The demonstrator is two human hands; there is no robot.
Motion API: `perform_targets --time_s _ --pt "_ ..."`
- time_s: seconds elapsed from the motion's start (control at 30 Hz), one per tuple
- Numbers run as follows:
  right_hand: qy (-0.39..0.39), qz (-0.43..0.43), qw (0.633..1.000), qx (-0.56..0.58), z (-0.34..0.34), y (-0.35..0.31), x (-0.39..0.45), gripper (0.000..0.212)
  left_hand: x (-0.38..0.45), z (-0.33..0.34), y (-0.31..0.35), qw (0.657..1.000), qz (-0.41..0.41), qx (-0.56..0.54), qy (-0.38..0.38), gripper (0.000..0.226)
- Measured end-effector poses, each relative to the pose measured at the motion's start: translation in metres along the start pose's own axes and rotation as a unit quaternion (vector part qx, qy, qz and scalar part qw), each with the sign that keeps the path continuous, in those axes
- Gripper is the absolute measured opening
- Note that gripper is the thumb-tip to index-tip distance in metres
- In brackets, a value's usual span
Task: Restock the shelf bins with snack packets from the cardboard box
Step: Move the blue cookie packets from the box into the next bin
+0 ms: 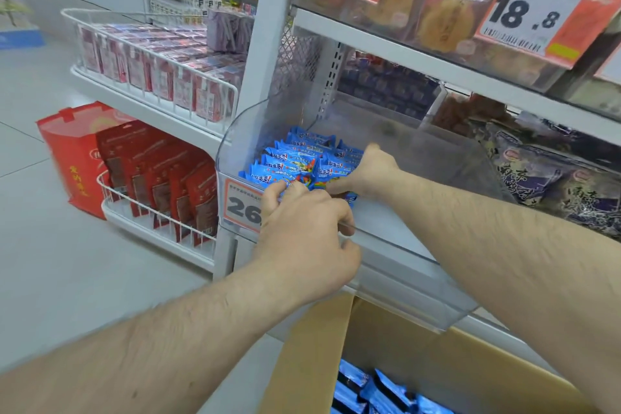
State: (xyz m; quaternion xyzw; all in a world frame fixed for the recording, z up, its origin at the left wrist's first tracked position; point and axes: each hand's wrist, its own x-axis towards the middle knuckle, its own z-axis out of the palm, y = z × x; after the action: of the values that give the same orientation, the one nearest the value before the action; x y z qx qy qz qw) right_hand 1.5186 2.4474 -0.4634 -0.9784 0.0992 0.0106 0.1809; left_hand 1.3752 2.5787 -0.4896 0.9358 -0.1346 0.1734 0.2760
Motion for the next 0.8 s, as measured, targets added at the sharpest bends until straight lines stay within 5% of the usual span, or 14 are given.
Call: perform_targets --time_s 0.1,0.23,0.37,0.6,0.8 --pt "0.014 0.089 0.978 0.189 -0.005 0.002 0.000 0.098 0.000 0.001 -0.001 1.000 0.005 0.010 0.001 0.013" --pt "-0.050 0.170 0.895 0.409 -0.010 0.003 0.003 0.064 0.001 0.004 -0.001 1.000 0.004 0.023 0.015 0.016" --pt "-0.098 0.187 0.831 0.514 -0.010 0.001 0.007 0.061 0.000 0.006 -0.003 1.000 0.010 0.022 0.018 0.013" --pt "-0.096 0.178 0.850 0.486 -0.017 0.004 -0.001 0.051 0.001 0.003 0.001 1.000 0.007 0.018 -0.002 0.017" --pt "-0.019 0.125 0.922 0.366 -0.032 0.017 -0.036 0.055 -0.001 -0.004 0.020 0.996 0.079 -0.034 0.002 0.032"
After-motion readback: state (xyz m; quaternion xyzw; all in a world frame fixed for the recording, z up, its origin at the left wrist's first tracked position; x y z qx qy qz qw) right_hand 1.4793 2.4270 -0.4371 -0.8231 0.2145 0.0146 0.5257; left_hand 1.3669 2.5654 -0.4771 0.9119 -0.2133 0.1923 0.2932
